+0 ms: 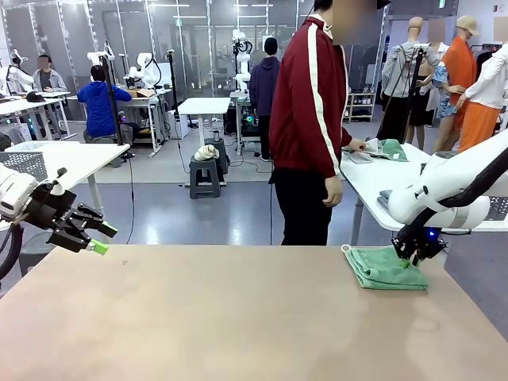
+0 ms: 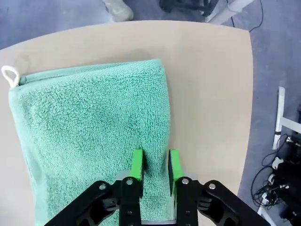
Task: Fold the towels and place them in the basket.
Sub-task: Place the folded Towel with hook on the right side of the table, then when a person lays out a Towel with hook on the table, fold it in half twice.
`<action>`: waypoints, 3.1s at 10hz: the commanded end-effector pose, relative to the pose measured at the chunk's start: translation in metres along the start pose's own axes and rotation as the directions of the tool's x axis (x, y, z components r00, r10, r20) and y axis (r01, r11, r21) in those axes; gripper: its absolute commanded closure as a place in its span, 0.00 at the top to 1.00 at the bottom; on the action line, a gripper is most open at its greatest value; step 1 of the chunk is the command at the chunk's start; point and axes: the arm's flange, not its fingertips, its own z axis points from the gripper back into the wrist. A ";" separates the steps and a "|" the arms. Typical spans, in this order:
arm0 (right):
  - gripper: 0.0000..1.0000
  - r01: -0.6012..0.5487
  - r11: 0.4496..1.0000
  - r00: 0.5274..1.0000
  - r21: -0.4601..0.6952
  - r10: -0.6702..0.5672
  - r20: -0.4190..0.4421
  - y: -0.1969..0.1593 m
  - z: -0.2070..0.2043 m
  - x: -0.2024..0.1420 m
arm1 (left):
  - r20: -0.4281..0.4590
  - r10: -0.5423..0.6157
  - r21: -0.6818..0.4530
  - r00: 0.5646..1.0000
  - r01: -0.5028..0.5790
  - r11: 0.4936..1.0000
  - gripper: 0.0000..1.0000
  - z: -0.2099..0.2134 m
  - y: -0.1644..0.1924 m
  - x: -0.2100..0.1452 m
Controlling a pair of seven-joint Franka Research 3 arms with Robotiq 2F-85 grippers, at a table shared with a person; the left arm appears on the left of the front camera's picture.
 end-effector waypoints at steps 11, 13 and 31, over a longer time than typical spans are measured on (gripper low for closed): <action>1.00 -0.031 0.972 0.990 0.234 -0.002 0.141 0.019 0.318 -0.217 | -0.008 0.002 -0.005 1.000 -0.002 1.000 0.76 0.001 -0.001 0.001; 1.00 -0.056 0.971 0.990 0.234 0.024 0.140 0.027 0.323 -0.232 | -0.008 0.002 -0.005 1.000 -0.002 1.000 0.76 0.001 -0.001 0.001; 1.00 -0.055 0.974 0.990 0.219 0.024 0.140 0.028 0.330 -0.234 | -0.008 0.002 -0.005 1.000 -0.002 1.000 0.76 0.001 -0.001 0.001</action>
